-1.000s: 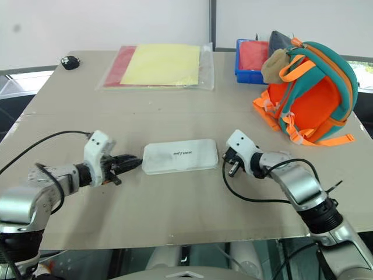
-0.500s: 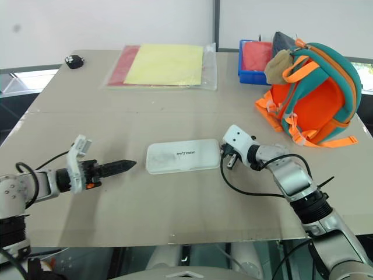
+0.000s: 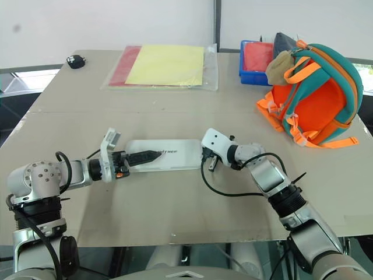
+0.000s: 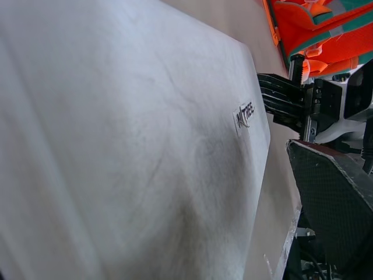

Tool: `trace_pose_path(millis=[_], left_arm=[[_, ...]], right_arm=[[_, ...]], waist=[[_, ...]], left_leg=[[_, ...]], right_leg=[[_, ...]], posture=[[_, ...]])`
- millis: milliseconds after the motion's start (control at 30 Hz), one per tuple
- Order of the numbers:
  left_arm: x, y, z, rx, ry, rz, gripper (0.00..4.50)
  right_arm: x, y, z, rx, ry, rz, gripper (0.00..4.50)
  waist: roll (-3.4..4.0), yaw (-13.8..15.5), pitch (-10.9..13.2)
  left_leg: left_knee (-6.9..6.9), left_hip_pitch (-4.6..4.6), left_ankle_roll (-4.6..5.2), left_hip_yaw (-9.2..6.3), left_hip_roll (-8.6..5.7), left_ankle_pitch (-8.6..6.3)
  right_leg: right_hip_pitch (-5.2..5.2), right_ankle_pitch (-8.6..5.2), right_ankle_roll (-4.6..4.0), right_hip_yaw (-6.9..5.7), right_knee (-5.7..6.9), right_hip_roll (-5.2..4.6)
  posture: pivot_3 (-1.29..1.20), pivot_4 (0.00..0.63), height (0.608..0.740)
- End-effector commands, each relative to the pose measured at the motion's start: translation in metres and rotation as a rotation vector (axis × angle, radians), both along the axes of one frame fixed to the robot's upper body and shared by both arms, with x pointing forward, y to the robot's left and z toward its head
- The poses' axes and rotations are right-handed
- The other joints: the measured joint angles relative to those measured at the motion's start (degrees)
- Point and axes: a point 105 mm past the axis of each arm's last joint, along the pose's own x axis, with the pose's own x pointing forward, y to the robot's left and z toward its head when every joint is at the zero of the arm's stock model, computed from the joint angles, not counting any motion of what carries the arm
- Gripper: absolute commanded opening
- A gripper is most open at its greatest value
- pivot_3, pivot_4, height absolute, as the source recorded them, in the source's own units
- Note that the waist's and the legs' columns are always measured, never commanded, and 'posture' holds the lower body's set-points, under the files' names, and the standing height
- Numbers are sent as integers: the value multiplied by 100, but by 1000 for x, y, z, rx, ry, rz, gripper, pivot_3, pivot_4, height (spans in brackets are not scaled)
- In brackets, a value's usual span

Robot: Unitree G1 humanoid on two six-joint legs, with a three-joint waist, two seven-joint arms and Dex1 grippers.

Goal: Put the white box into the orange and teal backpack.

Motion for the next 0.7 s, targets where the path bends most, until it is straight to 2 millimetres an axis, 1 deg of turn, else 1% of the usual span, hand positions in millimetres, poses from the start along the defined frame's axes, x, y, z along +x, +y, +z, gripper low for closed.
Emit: trace_pose_path(millis=[33, 67, 133, 167, 233, 267, 300, 333, 367, 400, 433, 467, 500, 567, 600, 667, 700], left_arm=[[-9, -15, -6, -68, 56, -59, 3246], [-8, -14, -4, -83, 52, -44, 3011], [-8, -11, -2, -105, 42, -25, 2292], [-8, -10, -1, -111, 38, -17, 2068], [-7, -10, 2, -140, 17, -1, 1259], [-7, -10, 4, -145, 8, 5, 1109], [-7, -11, 4, -147, 2, 8, 1109], [-7, -12, 7, -153, -22, 13, 1109], [-3, -12, 14, -187, -63, 34, 1109], [0, -13, 19, -204, -98, 51, 1109], [2, -14, 24, -210, -136, 64, 1109], [4, -16, 29, -221, -165, 71, 1109], [6, -19, 33, -233, -189, 78, 1109], [13, -22, 39, -247, -227, 105, 1108], [17, -25, 43, -256, -251, 118, 1108], [22, -32, 51, -298, -280, 127, 1108], [23, -35, 54, -320, -288, 115, 1106]], right_arm=[[-4, -1, 15, 61, -41, 0, 0], [-3, -7, 15, 73, -37, -21, 0], [-3, -17, 17, 95, -28, -63, 0], [-3, -22, 17, 98, -32, -78, 0], [-6, -36, 19, 114, -33, -119, 0], [-6, -43, 22, 130, -31, -141, 0], [-7, -48, 23, 142, -29, -154, 246], [-9, -59, 28, 164, -40, -190, 500], [-12, -71, 40, 221, -48, -241, 595], [-16, -82, 51, 262, -65, -288, 1181], [-21, -96, 62, 288, -98, -342, 1444], [-27, -106, 74, 310, -133, -385, 1996], [-33, -114, 85, 353, -157, -426, 2385], [-45, -126, 105, 448, -165, -491, 3350], [-53, -132, 111, 475, -151, -509, 3937], [-66, -150, 121, 464, -144, -552, 4464], [-68, -159, 125, 462, -144, -585, 4500]], waist=[[0, -5, 0], [-1, -6, 0], [-3, -16, 2], [-3, -19, 2], [-2, -29, 1], [-2, -29, 1], [-3, -24, 1], [-4, -27, 2], [-3, -16, 2], [-3, 2, 2], [-3, 22, 3], [-4, 24, 4], [-4, 17, 4], [-3, -10, 5], [-3, -14, 5], [-2, -7, 6], [-3, 13, 7]], left_leg=[[0, 0, 0, -2, 0, 0], [0, 0, 0, -2, 1, 0], [0, -3, 0, -5, 1, 0], [0, -4, 0, -7, 3, 0], [0, -2, 0, -11, 4, 0], [0, 1, 0, -11, 4, 0], [0, 0, 0, -10, 4, 0], [0, 0, 0, -11, 4, 0], [2, 0, 0, -11, 4, 0], [3, -2, 0, -12, 3, 0], [4, -4, 0, -14, 2, 0], [4, -9, 0, -18, 2, 0], [4, -10, 0, -18, 2, 0], [1, -7, -1, -17, 4, 0], [0, -8, -1, -20, 4, 0], [-1, -7, 0, -25, 5, 0], [-1, -8, -1, -25, 5, 0]], right_leg=[[0, 0, 0, -1, 0, 0], [0, 0, 0, -1, 0, 1], [-1, 0, 0, -6, 1, 1], [-2, 0, 0, -7, 1, 2], [-1, -1, -1, -9, 2, 4], [0, -1, -1, -8, 3, 4], [0, 0, -1, -8, 2, 4], [1, -1, -1, -8, 2, 4], [2, 0, -1, -8, 2, 4], [2, 0, -1, -9, 1, 2], [3, -1, -1, -10, 1, 1], [2, -1, -1, -13, 0, 1], [1, -1, -1, -13, -1, 2], [0, -1, -1, -11, -2, 4], [1, -1, -1, -14, -1, 4], [1, -1, -2, -17, -1, 8], [1, -1, -2, -17, -1, 8]], posture=[[0, 150, 740], [0, 150, 740], [0, 150, 740], [0, 150, 740], [0, 150, 740], [0, 150, 740], [0, 150, 740], [0, 150, 740], [0, 150, 740], [0, 150, 740], [0, 150, 740], [0, 150, 740], [0, 150, 740], [0, 150, 740], [0, 150, 740], [0, 150, 740], [0, 150, 740]])
